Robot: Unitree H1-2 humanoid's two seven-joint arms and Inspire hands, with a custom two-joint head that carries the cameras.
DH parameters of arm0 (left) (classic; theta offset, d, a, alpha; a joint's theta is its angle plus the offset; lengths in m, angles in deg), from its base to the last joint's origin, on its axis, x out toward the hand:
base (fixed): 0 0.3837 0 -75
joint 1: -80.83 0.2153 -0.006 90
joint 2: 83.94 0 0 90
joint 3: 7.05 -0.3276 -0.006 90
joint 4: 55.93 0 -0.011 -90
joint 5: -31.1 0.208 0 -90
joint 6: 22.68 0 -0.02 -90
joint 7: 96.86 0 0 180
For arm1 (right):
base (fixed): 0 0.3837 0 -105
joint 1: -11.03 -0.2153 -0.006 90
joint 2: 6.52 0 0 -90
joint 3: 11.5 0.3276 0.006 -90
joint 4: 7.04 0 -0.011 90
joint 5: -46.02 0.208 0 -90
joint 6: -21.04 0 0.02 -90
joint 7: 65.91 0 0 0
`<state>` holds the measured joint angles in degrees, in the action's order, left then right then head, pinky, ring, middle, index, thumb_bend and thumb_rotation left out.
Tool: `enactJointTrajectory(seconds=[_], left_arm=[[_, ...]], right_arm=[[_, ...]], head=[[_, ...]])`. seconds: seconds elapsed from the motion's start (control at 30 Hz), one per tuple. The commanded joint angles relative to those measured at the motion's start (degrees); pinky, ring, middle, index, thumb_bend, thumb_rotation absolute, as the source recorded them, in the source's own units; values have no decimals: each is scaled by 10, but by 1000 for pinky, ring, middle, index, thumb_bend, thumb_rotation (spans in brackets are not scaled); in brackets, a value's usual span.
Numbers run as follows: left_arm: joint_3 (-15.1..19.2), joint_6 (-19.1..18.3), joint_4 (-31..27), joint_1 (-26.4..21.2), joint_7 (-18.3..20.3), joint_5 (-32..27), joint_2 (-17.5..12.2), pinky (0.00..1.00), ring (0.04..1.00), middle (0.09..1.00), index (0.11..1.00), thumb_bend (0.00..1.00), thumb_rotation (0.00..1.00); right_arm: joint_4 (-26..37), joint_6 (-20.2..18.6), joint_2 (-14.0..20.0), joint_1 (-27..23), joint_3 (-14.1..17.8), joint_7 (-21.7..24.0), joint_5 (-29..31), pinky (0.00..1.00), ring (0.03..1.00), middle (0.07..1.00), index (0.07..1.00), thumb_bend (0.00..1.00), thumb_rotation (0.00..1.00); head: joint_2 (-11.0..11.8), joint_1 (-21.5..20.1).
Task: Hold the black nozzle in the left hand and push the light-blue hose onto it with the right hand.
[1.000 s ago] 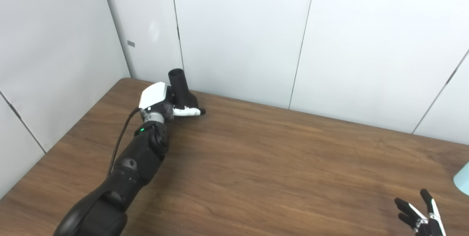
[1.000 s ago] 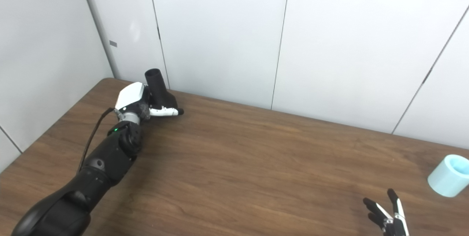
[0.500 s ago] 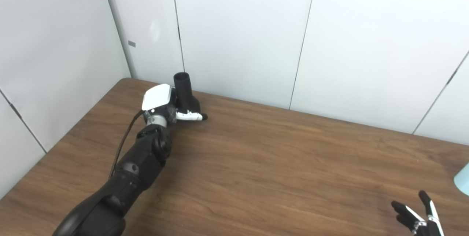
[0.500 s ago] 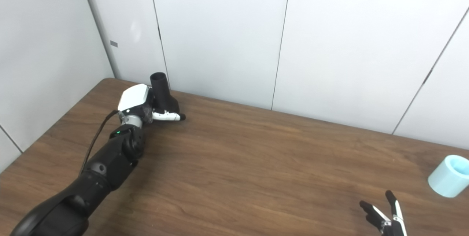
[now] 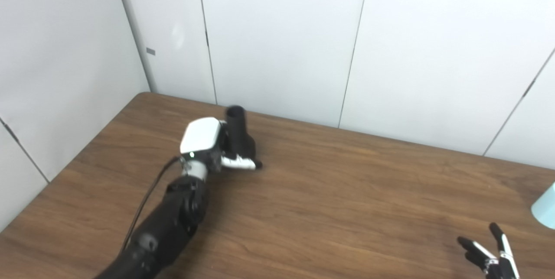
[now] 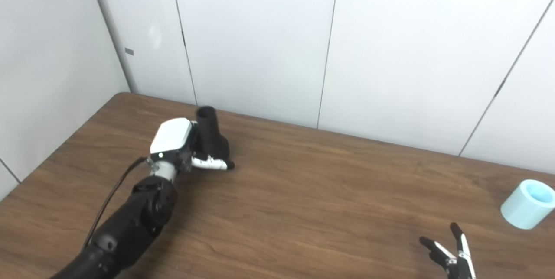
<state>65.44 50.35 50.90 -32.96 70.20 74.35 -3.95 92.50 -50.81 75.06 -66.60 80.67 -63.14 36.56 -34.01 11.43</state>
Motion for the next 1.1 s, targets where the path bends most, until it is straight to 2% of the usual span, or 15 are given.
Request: enactJointTrajectory(seconds=[0.0, 0.13, 0.37, 0.47, 0.67, 1.07], left_arm=[[-5, 21, -38, -9, -28, 37, -7, 801, 636, 481, 488, 526, 0], [-16, 44, -82, 21, -56, 72, 11, 810, 587, 446, 493, 527, 0], [-20, 67, -146, 67, -50, 89, 55, 936, 593, 446, 503, 525, 0], [-25, 75, -167, 85, -45, 98, 70, 992, 611, 460, 501, 525, 0], [-49, 96, -199, 119, -30, 116, 97, 1000, 675, 474, 497, 525, 0], [-85, 103, -214, 162, 7, 144, 136, 1000, 691, 489, 483, 525, 0]], right_arm=[[-38, -4, -24, 29, -16, -11, -4, 909, 833, 761, 979, 516, 1000], [-39, -8, -27, 25, -18, -16, -13, 921, 825, 764, 973, 500, 1000], [-36, -12, -35, 20, -23, -25, -35, 929, 811, 751, 905, 511, 1000], [-34, -13, -37, 17, -26, -32, -49, 900, 802, 756, 855, 511, 1000], [-20, -35, -41, 15, -35, -37, -74, 909, 867, 776, 791, 515, 1000], [-5, -64, -45, 13, -53, -44, -97, 892, 879, 771, 791, 524, 1000]], head=[[-1, -3], [-2, -14], [-8, -44], [-13, -60], [-21, -92], [-35, -119]])
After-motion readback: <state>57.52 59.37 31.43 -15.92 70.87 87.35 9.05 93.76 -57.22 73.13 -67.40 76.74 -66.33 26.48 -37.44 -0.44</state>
